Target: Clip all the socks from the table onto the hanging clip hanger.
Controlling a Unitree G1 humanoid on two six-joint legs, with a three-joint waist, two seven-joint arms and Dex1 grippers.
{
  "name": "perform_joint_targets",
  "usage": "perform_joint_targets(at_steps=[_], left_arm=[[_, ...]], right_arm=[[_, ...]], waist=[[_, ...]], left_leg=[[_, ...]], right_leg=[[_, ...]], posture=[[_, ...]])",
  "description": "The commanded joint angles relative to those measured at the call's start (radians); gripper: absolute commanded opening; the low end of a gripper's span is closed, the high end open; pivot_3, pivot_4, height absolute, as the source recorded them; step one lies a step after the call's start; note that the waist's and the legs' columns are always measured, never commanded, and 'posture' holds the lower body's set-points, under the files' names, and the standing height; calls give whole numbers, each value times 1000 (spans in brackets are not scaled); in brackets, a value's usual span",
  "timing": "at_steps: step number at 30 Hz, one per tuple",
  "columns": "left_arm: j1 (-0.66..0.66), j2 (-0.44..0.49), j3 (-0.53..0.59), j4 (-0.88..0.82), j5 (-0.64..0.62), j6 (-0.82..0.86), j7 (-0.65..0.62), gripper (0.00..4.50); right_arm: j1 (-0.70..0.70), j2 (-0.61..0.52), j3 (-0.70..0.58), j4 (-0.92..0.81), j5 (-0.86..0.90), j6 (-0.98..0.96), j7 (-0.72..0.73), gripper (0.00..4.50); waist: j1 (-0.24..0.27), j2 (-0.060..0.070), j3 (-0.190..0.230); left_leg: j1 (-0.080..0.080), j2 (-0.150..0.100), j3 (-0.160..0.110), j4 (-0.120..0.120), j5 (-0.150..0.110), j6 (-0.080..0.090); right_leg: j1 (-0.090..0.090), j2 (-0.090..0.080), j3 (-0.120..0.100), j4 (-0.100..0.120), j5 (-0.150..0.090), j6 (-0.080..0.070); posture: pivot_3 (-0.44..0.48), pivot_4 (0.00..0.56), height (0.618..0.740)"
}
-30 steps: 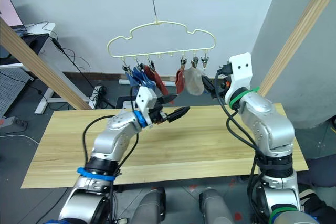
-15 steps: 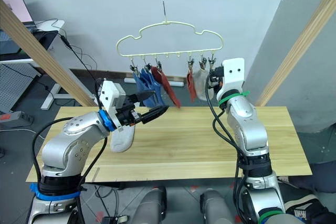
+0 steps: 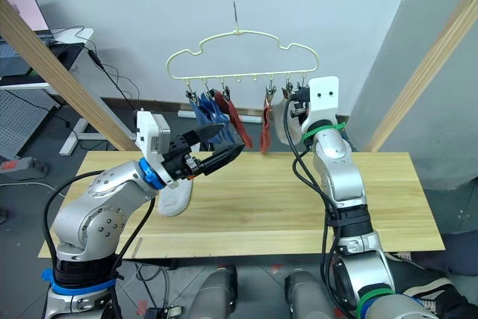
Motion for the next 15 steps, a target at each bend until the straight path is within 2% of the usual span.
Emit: perform_joint_targets(at_steps=[1, 15], left_arm=[[-6, 12, 10, -38, -20, -9, 4, 4500], [2, 18, 11, -47, -20, -13, 16, 4500]], right_arm=[[-28, 2, -13, -2, -9, -36, -8, 1777], [-65, 4, -33, 75, -20, -70, -43, 1777]], waist=[[3, 0, 0], [5, 0, 0]], left_leg=[[0, 0, 0, 0, 0, 0], [0, 0, 0, 0, 0, 0]], right_leg=[[0, 0, 0, 0, 0, 0], [0, 0, 0, 0, 0, 0]], posture=[[114, 213, 740], [124, 218, 740]])
